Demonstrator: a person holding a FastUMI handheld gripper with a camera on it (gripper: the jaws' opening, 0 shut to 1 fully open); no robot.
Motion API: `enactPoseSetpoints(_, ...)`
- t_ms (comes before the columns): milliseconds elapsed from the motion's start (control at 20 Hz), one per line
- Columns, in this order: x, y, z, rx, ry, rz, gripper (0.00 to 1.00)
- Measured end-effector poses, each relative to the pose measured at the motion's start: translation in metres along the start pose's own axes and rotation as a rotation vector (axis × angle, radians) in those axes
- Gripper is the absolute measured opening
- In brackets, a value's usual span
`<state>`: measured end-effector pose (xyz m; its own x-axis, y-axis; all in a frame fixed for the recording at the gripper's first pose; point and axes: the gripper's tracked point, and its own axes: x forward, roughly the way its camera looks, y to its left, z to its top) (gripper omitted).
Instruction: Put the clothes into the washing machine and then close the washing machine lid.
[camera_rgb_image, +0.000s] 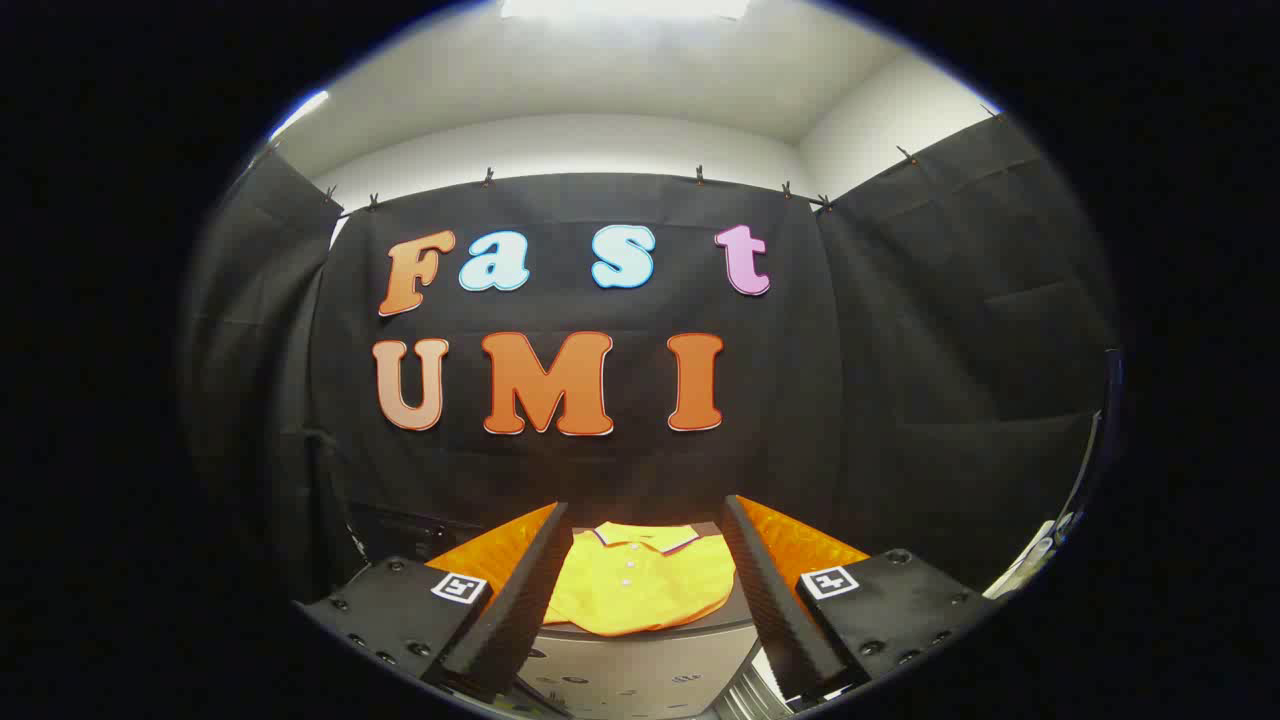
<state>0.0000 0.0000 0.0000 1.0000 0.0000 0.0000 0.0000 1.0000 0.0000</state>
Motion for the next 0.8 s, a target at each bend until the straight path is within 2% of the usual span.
enactPoseSetpoints(200,-0.005,-0.012,0.002,-0.008,0.001,-0.022,0.98)
enactPoseSetpoints(800,-0.018,-0.008,0.008,-0.019,-0.002,-0.007,0.98)
